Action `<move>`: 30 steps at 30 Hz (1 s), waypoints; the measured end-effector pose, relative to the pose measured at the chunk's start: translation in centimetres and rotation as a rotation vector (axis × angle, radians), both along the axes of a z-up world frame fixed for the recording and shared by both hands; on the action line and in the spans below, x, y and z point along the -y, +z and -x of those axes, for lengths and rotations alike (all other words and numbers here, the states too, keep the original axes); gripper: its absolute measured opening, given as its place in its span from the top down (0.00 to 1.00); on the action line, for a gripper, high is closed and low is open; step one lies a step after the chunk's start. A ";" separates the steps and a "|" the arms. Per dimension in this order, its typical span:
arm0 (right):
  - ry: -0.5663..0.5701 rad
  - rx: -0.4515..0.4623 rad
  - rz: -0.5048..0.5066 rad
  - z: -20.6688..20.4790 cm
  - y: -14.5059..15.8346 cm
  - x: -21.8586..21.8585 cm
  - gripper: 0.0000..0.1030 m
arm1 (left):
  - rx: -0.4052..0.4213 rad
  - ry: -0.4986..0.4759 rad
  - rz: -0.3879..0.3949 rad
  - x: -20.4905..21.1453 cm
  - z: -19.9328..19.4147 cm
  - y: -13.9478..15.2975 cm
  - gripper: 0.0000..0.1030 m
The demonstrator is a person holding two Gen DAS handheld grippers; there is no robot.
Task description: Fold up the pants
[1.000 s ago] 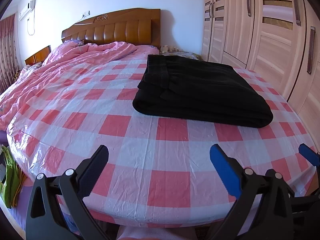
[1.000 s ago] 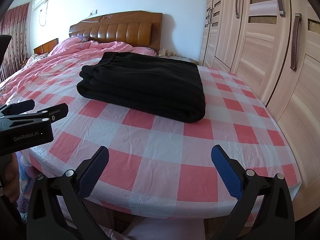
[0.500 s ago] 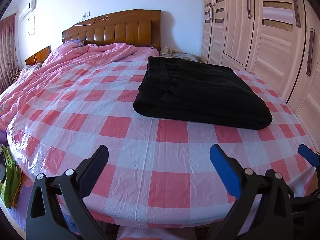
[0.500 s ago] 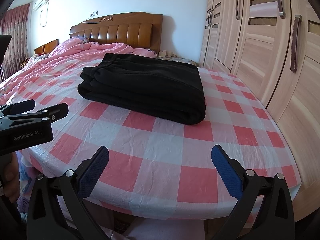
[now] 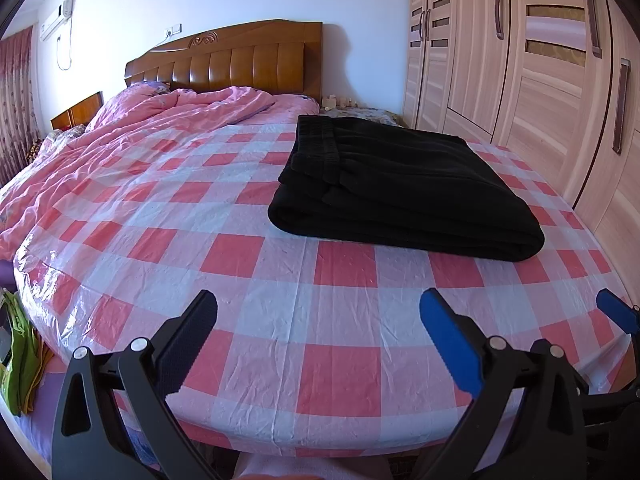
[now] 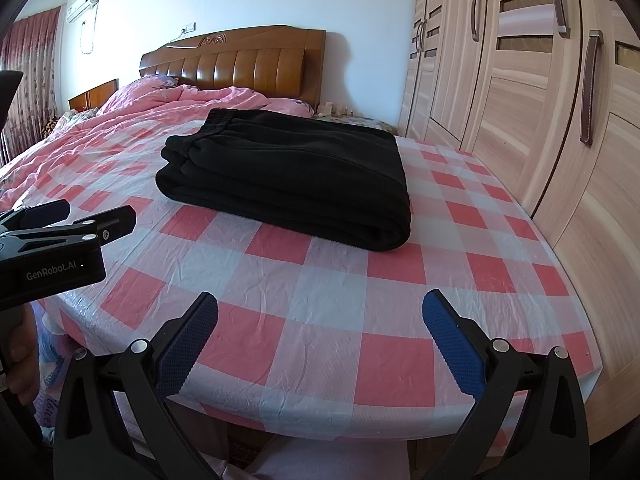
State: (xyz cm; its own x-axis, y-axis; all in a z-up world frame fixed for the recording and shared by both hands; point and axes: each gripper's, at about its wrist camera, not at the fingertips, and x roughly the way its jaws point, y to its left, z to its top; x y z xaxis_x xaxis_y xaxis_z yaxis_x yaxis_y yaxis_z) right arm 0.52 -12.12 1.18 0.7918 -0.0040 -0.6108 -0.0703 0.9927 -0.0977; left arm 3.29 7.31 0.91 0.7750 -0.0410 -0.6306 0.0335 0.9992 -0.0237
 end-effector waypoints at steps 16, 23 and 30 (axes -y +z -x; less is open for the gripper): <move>0.000 0.001 -0.001 0.0 -0.1 0.0 0.04 | 0.019 0.005 -0.005 0.1 0.2 0.5 0.02; 0.000 0.001 -0.001 0.0 -0.1 0.0 0.04 | 0.045 0.003 -0.004 0.3 0.5 0.8 0.02; -0.001 0.001 -0.001 0.0 -0.1 0.0 0.04 | 0.064 -0.006 0.003 0.5 0.7 1.0 0.02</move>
